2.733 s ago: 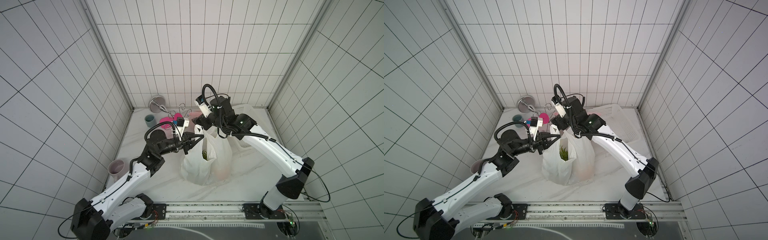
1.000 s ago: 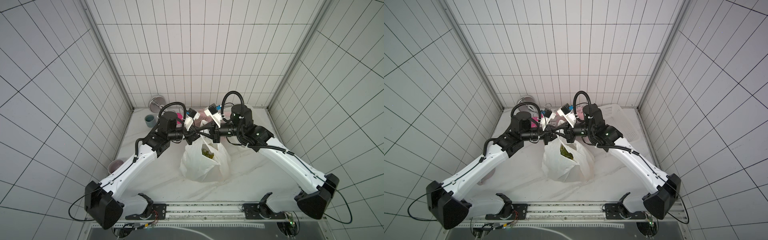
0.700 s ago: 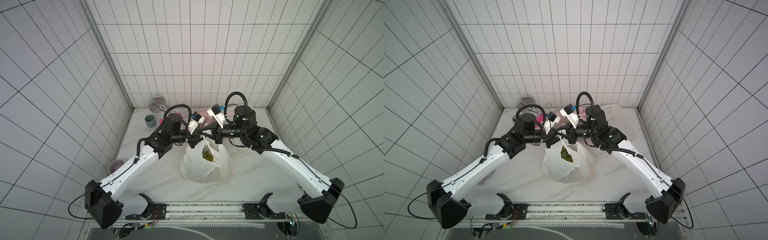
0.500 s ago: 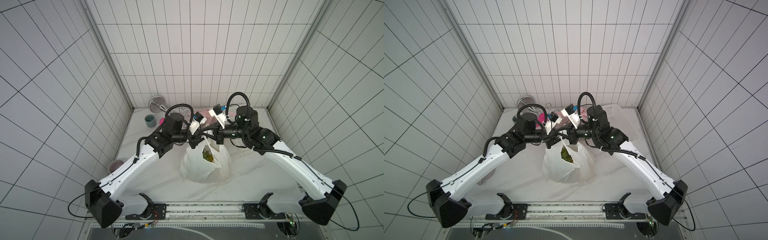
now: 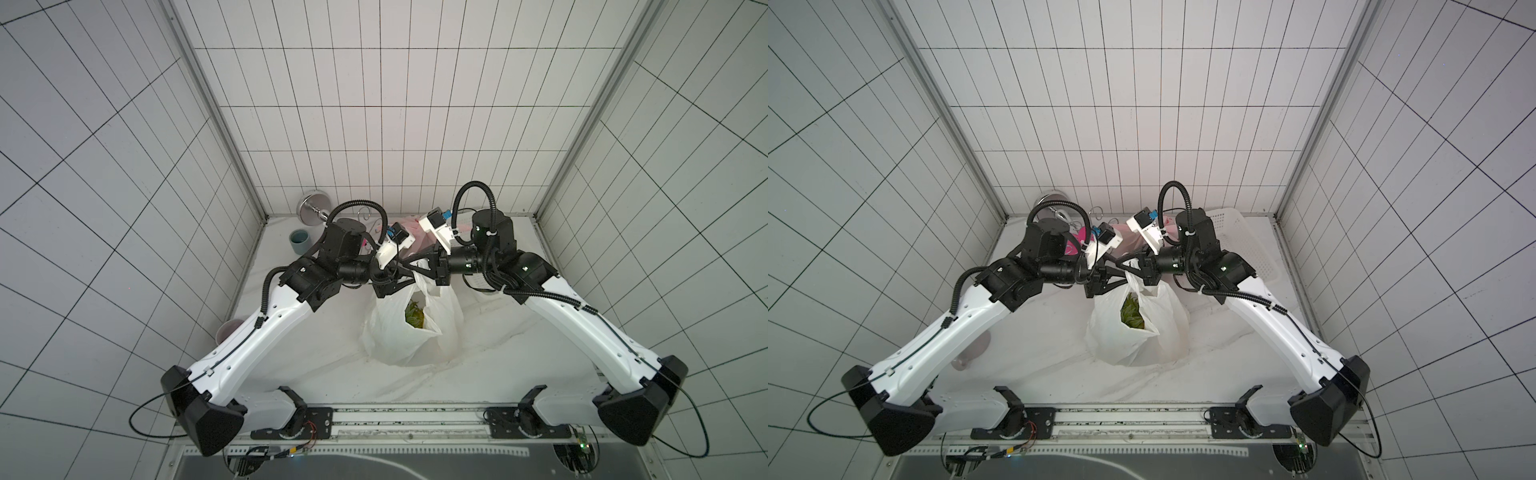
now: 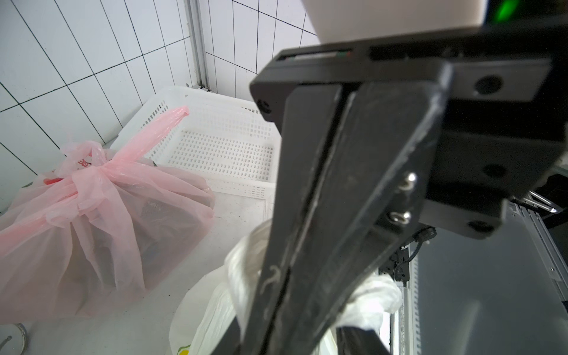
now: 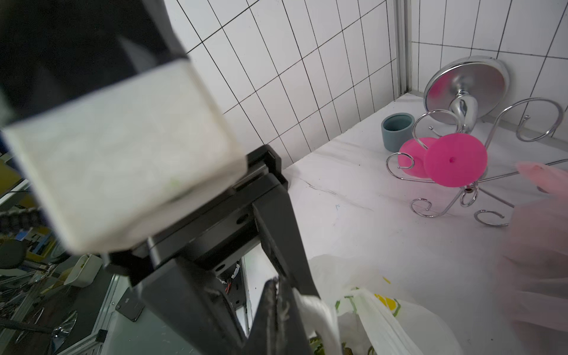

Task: Place the pineapple into a plastic bag & tie a knot
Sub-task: Cross the plastic bag at the center of the board.

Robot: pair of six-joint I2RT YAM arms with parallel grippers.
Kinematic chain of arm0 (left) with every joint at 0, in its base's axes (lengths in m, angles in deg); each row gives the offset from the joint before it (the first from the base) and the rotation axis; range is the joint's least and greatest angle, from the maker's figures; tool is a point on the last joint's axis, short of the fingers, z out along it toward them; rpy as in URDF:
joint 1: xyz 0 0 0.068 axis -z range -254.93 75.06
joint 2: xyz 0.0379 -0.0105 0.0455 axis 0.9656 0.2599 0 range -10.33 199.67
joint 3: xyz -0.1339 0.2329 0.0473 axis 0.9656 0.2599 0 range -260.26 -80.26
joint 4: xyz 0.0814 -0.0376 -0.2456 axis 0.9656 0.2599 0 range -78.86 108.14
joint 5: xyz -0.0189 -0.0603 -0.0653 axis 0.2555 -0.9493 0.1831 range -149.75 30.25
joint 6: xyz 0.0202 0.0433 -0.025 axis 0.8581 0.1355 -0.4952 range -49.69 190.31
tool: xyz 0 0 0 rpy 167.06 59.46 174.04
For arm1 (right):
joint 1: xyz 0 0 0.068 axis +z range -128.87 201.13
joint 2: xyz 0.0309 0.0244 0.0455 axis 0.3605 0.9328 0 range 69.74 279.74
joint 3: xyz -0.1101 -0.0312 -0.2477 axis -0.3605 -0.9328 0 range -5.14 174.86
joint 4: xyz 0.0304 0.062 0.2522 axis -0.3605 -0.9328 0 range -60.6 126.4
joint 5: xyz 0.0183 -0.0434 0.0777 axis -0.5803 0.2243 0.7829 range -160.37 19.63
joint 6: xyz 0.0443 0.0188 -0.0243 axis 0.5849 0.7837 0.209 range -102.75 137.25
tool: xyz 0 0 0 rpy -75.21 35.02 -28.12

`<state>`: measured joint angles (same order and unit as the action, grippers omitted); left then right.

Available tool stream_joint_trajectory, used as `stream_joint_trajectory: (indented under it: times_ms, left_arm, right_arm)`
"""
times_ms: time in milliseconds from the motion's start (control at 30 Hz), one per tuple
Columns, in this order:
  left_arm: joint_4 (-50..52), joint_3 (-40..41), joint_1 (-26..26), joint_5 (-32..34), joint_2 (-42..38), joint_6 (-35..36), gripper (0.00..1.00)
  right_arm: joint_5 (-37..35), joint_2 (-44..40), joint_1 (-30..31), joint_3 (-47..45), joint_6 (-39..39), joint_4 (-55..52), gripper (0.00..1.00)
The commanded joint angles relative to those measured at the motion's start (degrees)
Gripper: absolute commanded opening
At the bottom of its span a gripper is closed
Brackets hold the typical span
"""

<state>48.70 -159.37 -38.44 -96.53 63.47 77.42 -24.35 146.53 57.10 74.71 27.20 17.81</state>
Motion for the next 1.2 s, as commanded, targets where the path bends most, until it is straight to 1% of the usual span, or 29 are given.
stream_joint_trajectory:
  times_ms: [0,67,233,367,433,533,700,767,867,967,1067,1167]
  left_arm:
    - [1.3,-1.0,-0.5,-3.5,-0.6,2.2,0.41]
    - [0.0,0.3,-1.6,-6.7,-1.0,1.4,0.45]
    - [-6.8,3.7,-6.3,-17.5,-1.8,-3.4,0.48]
    - [-8.3,3.3,-6.2,-19.0,-0.4,-5.1,0.49]
    - [-9.3,3.4,-5.6,-19.5,0.3,-5.7,0.49]
    - [-11.0,3.9,-3.7,-19.1,0.9,-6.9,0.49]
    - [-17.1,6.2,-0.9,-15.1,1.4,-10.4,0.46]
    - [-21.4,8.3,-0.5,-13.9,1.3,-12.8,0.42]
    - [-30.8,12.4,-0.4,-11.5,-0.3,-17.8,0.35]
    - [-39.0,15.8,-0.4,-9.3,-2.1,-22.1,0.32]
    - [-42.2,16.7,-0.3,-8.7,-2.5,-24.0,0.29]
    - [-44.0,17.1,0.2,-8.0,-2.4,-25.1,0.23]
  right_arm:
    - [1.4,0.9,-0.6,0.0,-1.7,-1.7,0.0]
    - [1.7,0.9,-0.7,0.1,-2.0,-1.8,0.0]
    - [1.9,1.0,-0.9,0.2,-2.4,-1.7,0.0]
    - [3.2,0.9,-0.9,-0.3,-0.2,0.7,0.0]
    - [3.5,0.9,-0.8,-0.7,1.4,3.7,0.0]
    - [3.6,0.8,-0.7,-1.1,4.1,6.7,0.0]
    - [4.2,0.8,-0.4,-2.6,9.2,11.7,0.0]
    - [4.6,0.4,-0.4,-4.0,11.7,14.2,0.0]
    - [5.2,0.1,-0.2,-6.4,15.7,18.2,0.0]
    - [4.7,-0.3,0.2,-9.0,18.6,21.4,0.0]
    - [4.4,-0.8,0.6,-11.1,20.4,24.1,0.0]
    - [4.8,-0.7,0.9,-11.6,21.1,24.3,0.0]
